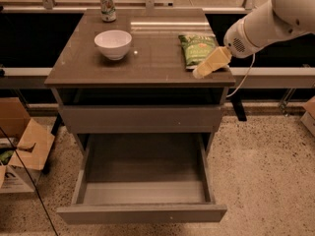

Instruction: Place green jalapeno chip bag into middle drawer

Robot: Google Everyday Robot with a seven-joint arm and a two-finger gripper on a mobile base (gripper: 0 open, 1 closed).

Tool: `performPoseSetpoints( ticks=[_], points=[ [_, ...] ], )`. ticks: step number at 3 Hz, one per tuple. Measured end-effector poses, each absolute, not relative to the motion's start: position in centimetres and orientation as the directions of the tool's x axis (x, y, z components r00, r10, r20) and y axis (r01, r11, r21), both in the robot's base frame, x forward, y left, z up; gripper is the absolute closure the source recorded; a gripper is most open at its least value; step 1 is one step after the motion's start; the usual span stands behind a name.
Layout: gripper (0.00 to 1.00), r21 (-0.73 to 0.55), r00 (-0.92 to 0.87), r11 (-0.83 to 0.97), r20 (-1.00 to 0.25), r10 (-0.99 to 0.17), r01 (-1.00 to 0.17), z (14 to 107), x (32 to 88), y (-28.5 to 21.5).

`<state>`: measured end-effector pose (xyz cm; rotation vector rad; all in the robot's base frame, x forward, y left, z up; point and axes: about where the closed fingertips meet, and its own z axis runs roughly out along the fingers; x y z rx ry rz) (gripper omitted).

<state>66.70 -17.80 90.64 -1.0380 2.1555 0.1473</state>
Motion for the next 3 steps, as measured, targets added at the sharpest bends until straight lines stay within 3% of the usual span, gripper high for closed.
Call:
performPoseSetpoints(
  ticks=[3],
  points=[
    [0.00, -0.146, -0.417, 0.707, -0.718, -0.557, -0.692, 89.4, 70.0, -15.6]
  ],
)
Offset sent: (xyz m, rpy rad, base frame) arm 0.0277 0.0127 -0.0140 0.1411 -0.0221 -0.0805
